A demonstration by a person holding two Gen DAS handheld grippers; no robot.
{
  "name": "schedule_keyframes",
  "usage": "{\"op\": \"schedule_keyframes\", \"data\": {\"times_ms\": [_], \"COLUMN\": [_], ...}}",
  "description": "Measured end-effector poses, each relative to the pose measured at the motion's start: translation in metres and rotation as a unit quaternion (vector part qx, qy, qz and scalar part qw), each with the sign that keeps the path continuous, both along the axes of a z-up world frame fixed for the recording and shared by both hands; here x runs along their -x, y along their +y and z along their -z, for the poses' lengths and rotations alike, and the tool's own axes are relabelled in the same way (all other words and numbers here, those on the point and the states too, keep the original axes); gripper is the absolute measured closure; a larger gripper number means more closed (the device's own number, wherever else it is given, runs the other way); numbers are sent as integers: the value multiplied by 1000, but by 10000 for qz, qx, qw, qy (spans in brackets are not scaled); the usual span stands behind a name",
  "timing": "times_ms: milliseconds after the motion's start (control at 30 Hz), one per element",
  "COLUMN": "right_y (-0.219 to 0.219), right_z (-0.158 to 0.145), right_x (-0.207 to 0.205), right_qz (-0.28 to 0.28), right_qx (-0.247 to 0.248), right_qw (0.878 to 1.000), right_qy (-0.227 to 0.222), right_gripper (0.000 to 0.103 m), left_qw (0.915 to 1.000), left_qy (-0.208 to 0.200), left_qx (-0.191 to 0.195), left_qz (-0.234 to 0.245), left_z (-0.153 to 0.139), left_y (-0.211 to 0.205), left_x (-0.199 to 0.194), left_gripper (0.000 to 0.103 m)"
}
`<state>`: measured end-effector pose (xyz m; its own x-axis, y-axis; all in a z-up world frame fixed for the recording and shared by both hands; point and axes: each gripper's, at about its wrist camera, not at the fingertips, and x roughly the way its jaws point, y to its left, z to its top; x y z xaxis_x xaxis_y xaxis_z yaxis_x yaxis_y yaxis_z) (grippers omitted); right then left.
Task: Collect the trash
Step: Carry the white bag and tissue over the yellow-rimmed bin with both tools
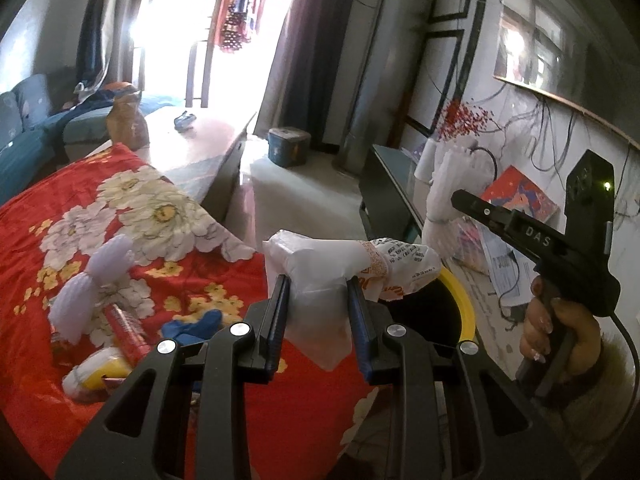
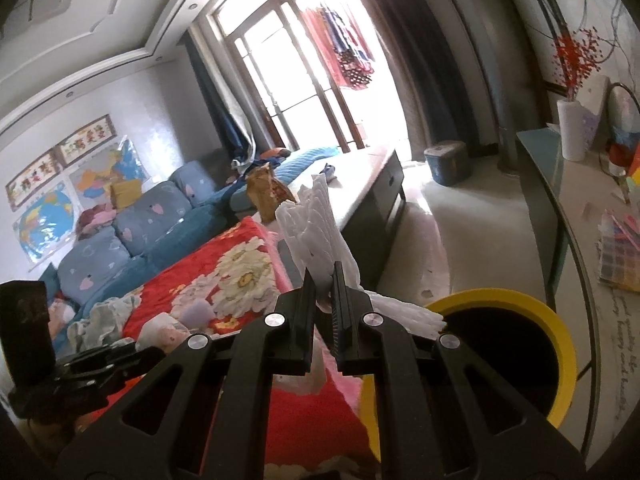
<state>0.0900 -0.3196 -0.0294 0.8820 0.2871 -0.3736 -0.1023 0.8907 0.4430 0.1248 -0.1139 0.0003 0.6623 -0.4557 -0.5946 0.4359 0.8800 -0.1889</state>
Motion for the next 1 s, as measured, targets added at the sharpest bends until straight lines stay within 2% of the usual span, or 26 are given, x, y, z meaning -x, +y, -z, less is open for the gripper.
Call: {"op": "schedule_keyframes", "data": {"times_ms": [300,633,1000], "right_y": [-16,-38,-48], "right_z": [15,40,72], "right_x": [-1,-11,-21], "right_qz": [233,588,683], "right_qx": [-8,4,-37], "right_qw": [9995,9958,9912], "right_qy": [212,706,1132], "right_gripper": [99,99,99], "left_qw": [9996,9980,9952], "left_qy": [85,203,355], "left_qx": [-152,-311,-642], "left_qz": [236,503,648], "left_z": [12,33,62], "left_y": [-28,-60,-96], "left_x": [0,-3,-13], "left_gripper": [75,75,75]}}
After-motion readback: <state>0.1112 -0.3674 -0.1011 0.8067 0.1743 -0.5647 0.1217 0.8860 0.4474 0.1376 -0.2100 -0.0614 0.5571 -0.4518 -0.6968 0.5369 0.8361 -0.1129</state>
